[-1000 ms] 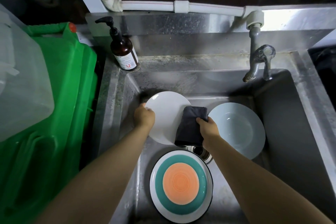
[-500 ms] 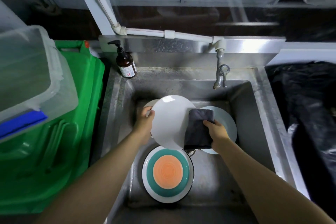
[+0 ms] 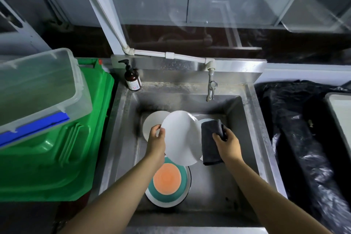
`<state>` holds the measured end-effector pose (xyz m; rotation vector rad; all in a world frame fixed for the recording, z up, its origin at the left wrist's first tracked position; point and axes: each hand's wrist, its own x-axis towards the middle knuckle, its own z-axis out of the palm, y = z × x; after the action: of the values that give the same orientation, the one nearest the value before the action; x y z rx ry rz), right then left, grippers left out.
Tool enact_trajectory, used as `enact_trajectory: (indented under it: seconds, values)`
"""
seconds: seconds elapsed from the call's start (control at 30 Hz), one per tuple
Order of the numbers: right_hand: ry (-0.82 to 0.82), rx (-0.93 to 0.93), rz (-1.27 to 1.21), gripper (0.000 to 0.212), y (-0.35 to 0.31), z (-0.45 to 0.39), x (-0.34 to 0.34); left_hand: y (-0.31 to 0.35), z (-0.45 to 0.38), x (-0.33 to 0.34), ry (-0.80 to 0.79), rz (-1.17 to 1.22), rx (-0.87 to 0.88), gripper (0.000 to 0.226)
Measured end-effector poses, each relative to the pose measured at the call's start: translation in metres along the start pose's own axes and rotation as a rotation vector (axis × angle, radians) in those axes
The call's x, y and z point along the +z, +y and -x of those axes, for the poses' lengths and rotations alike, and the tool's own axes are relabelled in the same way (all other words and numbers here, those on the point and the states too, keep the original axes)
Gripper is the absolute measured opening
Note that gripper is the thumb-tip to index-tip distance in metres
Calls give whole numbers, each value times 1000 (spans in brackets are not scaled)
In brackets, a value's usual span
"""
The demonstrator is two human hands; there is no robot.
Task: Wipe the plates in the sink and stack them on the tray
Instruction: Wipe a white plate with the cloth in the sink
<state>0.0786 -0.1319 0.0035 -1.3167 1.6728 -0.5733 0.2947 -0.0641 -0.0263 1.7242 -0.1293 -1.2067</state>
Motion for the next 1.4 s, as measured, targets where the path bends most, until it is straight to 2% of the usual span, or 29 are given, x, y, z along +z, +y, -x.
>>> enact_trajectory:
  seconds: [0.13,0.2,0.27,0.33,0.37,0.47,0.53,0.7,0.8,0.87,1.03,1.17,1.3,1.4]
  values:
    - [28,-253,150,31,-15,12,17,-10,13,13,-10,37,14,28]
    - [-117,-324,265,39,-14,21,34,-16,19,19,-20,48,38,31]
    - [-254,-438,480,49,-5,33,51,-22,22,24,-3,54,56,28]
    - [-231,-577,697,57,9,41,61,-25,26,22,28,95,27,26]
    - [-225,-595,736,61,13,44,61,-27,28,19,30,120,11,26]
    - [-370,-594,694,63,27,42,57,-28,34,11,13,142,37,23]
    - [-340,-683,661,55,38,43,56,-27,36,10,-7,117,52,23]
    - [-62,-839,668,44,43,63,56,-34,34,8,-109,109,81,32]
    - [-2,-881,656,53,43,66,62,-29,39,12,-127,162,58,35]
    - [-17,-886,656,57,43,60,69,-27,40,13,-132,165,57,35]
    - [-41,-925,737,53,31,43,83,-31,33,12,-76,212,73,35]
    - [26,-773,766,55,13,11,82,-36,35,11,51,145,88,34]
    - [82,-587,738,55,11,-9,81,-46,31,7,82,56,96,36]
    - [67,-640,641,53,18,-2,89,-41,35,13,42,74,114,34]
